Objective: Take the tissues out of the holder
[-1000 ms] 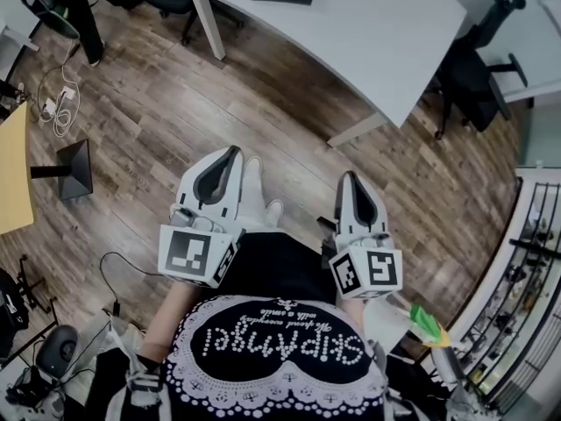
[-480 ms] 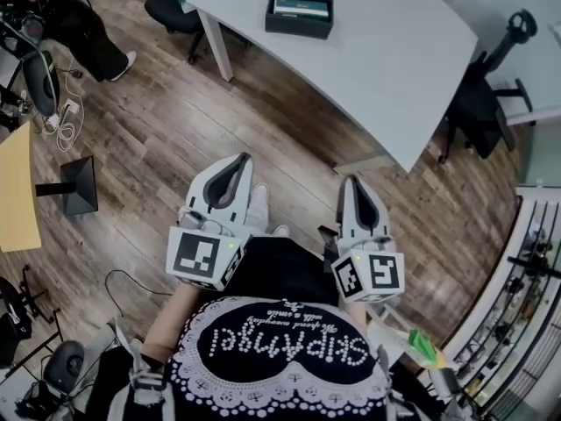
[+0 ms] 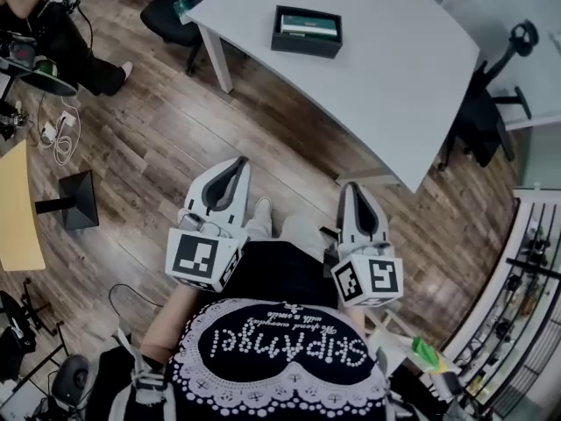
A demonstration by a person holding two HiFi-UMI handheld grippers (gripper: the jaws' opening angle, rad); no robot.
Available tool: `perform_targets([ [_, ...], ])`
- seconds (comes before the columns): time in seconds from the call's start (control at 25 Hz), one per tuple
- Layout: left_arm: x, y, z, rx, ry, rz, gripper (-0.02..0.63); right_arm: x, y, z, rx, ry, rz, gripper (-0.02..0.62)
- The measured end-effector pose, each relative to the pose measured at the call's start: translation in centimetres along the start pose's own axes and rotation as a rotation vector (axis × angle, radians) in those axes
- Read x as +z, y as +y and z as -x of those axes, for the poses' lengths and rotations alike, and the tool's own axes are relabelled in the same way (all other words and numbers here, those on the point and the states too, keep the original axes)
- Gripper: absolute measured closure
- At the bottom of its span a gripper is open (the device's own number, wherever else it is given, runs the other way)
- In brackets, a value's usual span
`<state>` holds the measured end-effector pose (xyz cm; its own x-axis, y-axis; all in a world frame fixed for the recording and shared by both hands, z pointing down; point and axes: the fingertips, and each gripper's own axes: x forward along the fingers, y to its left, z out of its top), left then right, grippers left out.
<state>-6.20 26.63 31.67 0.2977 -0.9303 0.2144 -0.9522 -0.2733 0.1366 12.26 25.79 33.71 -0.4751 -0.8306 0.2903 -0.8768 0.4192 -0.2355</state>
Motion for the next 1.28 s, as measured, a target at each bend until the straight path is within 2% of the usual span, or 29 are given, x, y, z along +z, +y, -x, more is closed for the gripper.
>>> perform_targets([
  [0.2,-0.3,0.3,-0.4,0.011,0.012,0.013,0.58,-0.1,-0.7,-0.2,-0.012,0.011,-0.001,0.561],
  [0.6,-1.0,2.2,-4.5,0.051,0.053,0.04,0.58,-0.1,-2.5,-4.9,0.024,0.061,-0.013,0.561],
  [0.96,0.9,2.4,-10.2,0.067,0.047,0.051,0.58,2.7,-6.2,-9.4,0.044,0.076,-0.001,0.56],
  [1.28,2.2,3.6,-14.1,0.135,0.032,0.053,0.58,4.9,-8.8,-13.6,0.093,0.081,0.018,0.56],
])
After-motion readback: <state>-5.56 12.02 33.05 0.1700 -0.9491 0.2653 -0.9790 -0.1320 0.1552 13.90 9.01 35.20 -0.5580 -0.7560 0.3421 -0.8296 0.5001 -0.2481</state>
